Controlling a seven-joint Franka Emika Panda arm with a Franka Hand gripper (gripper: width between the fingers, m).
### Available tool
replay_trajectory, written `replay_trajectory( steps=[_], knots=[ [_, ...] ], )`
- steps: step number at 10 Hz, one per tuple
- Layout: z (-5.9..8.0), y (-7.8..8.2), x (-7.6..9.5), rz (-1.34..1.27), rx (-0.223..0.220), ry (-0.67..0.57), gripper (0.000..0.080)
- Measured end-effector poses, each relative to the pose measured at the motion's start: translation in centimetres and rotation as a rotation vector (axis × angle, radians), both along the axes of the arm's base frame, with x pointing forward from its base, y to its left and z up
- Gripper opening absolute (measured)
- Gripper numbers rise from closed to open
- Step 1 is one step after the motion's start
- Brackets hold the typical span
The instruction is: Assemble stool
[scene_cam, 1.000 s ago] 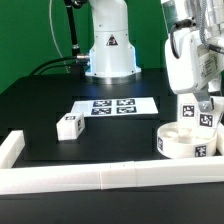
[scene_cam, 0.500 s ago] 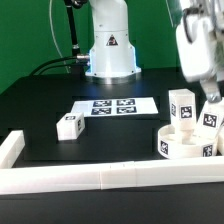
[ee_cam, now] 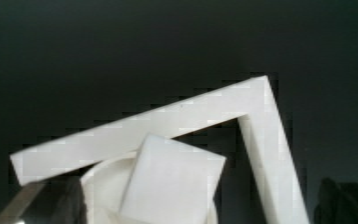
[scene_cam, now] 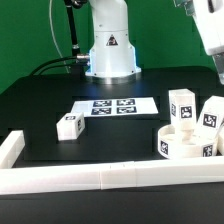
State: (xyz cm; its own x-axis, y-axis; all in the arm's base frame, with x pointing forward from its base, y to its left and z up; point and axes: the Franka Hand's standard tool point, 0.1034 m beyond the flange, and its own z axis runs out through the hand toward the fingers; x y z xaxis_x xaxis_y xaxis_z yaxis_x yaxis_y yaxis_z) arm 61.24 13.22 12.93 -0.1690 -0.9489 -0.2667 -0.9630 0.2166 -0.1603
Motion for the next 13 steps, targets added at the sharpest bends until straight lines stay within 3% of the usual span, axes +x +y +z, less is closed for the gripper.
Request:
replay_trajectory(
  steps=[2, 4, 8, 10, 11, 13],
  knots=[
    [-0.04, -0.01, -0.02, 0.152, -0.034, -0.035, 0.0649],
    [-0.10, -0.10, -0.08, 0.491, -0.106, -0.085, 0.0649],
    [-0.37, -0.33, 0.08, 0.756, -0.159, -0.135, 0.0649],
    [-0.45, -0.49, -0.01, 0.961, -0.211, -0.165, 0.0649],
    [-0.54, -0.54, -0.19, 1.176, -0.280, -0.163, 0.0649],
    [-0.03, -0.31, 0.07, 1.379, -0.324, -0.185, 0.0649]
  ],
)
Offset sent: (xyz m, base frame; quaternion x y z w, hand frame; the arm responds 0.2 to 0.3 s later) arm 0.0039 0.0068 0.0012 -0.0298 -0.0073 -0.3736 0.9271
